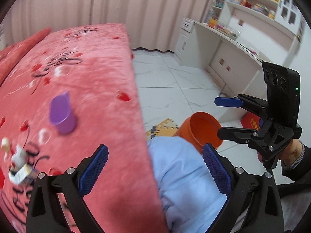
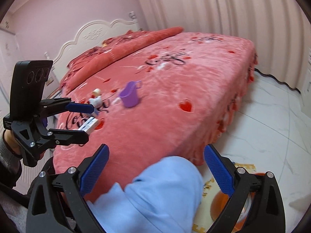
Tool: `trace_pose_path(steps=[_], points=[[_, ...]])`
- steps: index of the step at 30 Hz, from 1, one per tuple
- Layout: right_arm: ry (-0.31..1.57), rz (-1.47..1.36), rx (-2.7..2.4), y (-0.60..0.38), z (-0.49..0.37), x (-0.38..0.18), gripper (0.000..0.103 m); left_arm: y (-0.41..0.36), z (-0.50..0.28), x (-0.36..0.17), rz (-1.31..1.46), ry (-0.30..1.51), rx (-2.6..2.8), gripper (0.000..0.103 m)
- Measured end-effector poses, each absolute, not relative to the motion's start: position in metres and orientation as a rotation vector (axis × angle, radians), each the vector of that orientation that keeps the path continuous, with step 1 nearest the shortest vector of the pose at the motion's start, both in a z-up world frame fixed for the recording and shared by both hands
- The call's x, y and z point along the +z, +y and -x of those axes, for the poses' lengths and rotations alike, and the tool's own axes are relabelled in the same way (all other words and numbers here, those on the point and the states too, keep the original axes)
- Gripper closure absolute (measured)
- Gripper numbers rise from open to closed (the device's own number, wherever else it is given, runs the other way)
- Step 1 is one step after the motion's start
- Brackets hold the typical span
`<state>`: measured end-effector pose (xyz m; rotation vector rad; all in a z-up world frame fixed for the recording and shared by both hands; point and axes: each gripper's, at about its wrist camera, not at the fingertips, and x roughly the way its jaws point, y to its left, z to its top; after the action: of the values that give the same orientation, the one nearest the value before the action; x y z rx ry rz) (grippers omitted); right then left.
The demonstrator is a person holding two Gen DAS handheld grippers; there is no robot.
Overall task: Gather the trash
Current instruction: 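Move both tools back over the bed toward the white bundle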
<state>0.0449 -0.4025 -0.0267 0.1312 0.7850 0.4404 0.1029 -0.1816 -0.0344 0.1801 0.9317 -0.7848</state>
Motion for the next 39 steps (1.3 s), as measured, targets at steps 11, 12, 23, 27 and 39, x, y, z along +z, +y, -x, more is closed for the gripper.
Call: trace_pose_path(steps=[11,12,23,27,39], points=[[0.799,-0.041,0.609,-0.308,-0.076,-0.02,0.007,-0.084,-0.099,-0.034,-0.063,0.926,-0.614,0.007],[0.8,-0.032,0.626,-0.299,-0.08,-0.02,0.007,-0.074,-0.099,-0.034,-0.055,0.926,-0.594,0.007],[0.8,0.036,0.779,-0.21,-0.12,-0.02,0.007,0.015,-0.123,-0.042,-0.032,0.935,-0.464,0.007],[0.812,0.049,0.818,-0.184,-0.136,-0.024,0.007,0.04,-0.138,-0.05,-0.004,0.953,-0.427,0.007],[0.843,0.046,0.902,-0.115,-0.216,-0.048,0.013,0.092,-0.198,-0.078,0.07,0.998,-0.404,0.007]])
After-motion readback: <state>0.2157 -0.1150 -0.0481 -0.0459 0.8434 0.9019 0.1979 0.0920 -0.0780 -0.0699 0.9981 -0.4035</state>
